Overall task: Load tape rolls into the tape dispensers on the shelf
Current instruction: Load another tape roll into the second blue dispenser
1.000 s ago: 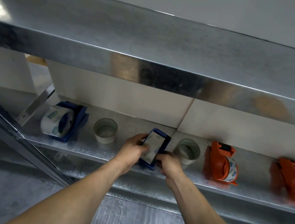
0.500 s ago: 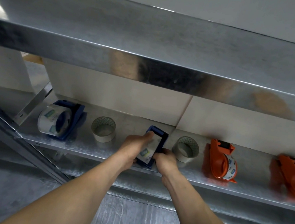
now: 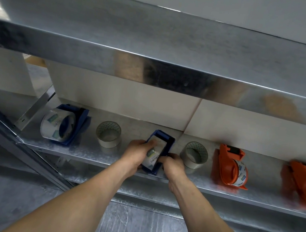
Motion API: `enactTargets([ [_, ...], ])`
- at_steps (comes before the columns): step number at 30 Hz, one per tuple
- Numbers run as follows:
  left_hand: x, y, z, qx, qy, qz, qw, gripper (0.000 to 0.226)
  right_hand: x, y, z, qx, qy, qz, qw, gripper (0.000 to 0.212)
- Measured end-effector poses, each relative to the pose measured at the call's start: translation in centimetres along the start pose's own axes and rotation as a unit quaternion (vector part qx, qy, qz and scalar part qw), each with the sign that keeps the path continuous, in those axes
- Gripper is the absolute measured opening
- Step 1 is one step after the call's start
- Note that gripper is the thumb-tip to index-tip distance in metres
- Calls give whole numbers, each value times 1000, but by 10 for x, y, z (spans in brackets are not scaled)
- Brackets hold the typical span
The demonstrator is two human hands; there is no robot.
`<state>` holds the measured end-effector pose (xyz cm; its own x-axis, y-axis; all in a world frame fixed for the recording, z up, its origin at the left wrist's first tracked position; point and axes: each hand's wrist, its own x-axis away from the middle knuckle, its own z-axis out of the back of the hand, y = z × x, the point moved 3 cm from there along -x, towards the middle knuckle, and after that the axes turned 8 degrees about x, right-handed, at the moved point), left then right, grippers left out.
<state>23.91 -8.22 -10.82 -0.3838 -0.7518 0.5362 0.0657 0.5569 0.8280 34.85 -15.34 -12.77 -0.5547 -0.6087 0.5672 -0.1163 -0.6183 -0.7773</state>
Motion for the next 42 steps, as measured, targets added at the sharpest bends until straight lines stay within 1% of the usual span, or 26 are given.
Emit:
enactTargets([
  [5, -3, 1, 8, 44, 15, 3, 999, 26, 3, -5, -3, -58, 7, 0, 998, 28],
  [8, -2, 3, 12, 60, 15, -10, 998, 27, 3, -5, -4, -123, 0, -17, 992, 20],
  [11, -2, 10, 16, 93, 2, -31, 995, 30, 2, -3, -1, -193, -11, -33, 980, 27],
  [13, -1, 16, 18, 129, -18, -44, 990, 31, 6, -5, 0, -235, -48, -29, 970, 34],
  [15, 4, 26, 18, 149, -44, -55, 986, 24, 10, -7, 3, -282, -92, -12, 955, 40],
  [19, 7, 42, 21, 171, -81, -44, 981, 19, 16, -15, 15, -350, -164, 12, 922, 52],
  [22, 5, 50, 22, 182, -106, -22, 977, 22, 17, -23, 21, -359, -193, 19, 913, 46],
  [25, 4, 52, 22, 177, -144, 10, 974, 27, 14, -30, 24, -364, -203, 26, 909, 57],
  [28, 4, 53, 21, 182, -160, 41, 969, 26, 9, -32, 27, -332, -212, 40, 918, 71],
  [29, 4, 54, 20, 187, -161, 45, 968, 25, 9, -32, 28, -315, -223, 43, 921, 73],
  [30, 4, 55, 19, 190, -162, 44, 967, 23, 10, -32, 29, -297, -237, 45, 924, 70],
  [33, 4, 60, 19, 194, -155, 44, 968, 22, 13, -33, 29, -239, -265, 49, 933, 46],
  [35, 0, 65, 20, 188, -145, 31, 971, 19, 17, -35, 30, -200, -279, 70, 937, 42],
  [37, -5, 72, 25, 141, -105, -5, 984, 15, 22, -37, 29, -155, -283, 104, 941, 46],
  [39, -13, 75, 30, 33, -37, -62, 997, 25, 23, -38, 26, -100, -262, 136, 950, 50],
  [40, -13, 77, 31, -1, -18, -87, 996, 27, 23, -40, 25, -68, -245, 155, 955, 52],
  [42, -12, 78, 30, -24, -6, -115, 993, 26, 23, -42, 24, -5, -200, 186, 962, 53],
])
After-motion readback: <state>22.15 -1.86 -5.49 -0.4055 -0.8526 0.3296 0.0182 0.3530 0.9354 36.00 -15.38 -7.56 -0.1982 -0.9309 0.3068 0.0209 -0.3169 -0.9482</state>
